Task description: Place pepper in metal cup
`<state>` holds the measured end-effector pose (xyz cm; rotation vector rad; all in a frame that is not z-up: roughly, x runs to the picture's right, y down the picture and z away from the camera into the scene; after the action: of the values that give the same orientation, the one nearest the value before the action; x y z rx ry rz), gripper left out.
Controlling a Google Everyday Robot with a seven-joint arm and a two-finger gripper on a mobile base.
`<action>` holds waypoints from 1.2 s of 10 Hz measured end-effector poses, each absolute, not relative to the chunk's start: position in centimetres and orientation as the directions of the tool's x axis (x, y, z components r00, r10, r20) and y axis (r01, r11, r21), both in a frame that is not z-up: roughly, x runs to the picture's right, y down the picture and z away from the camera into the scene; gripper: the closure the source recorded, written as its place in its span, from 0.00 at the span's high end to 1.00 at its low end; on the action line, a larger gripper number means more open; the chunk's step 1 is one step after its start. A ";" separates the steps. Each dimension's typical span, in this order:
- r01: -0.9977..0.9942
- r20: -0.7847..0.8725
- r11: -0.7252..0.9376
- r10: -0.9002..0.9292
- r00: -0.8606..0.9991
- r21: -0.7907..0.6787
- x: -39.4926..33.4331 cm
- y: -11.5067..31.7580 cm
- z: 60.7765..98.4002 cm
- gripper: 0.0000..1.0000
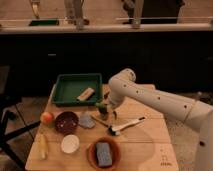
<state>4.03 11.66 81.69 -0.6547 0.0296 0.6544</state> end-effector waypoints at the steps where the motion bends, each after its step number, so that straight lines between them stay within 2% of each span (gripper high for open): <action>1: -0.577 -0.224 0.601 0.560 0.798 -0.553 4.1 11.6 81.7 0.03; 6: -0.588 -0.219 0.598 0.575 0.788 -0.545 4.2 11.3 81.7 0.04; 8: -0.600 -0.226 0.590 0.585 0.779 -0.540 4.3 11.1 81.7 0.21; 12: -0.609 -0.234 0.581 0.591 0.772 -0.540 4.4 10.9 81.8 0.62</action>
<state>4.43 10.90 81.77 -0.6417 0.0298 0.7014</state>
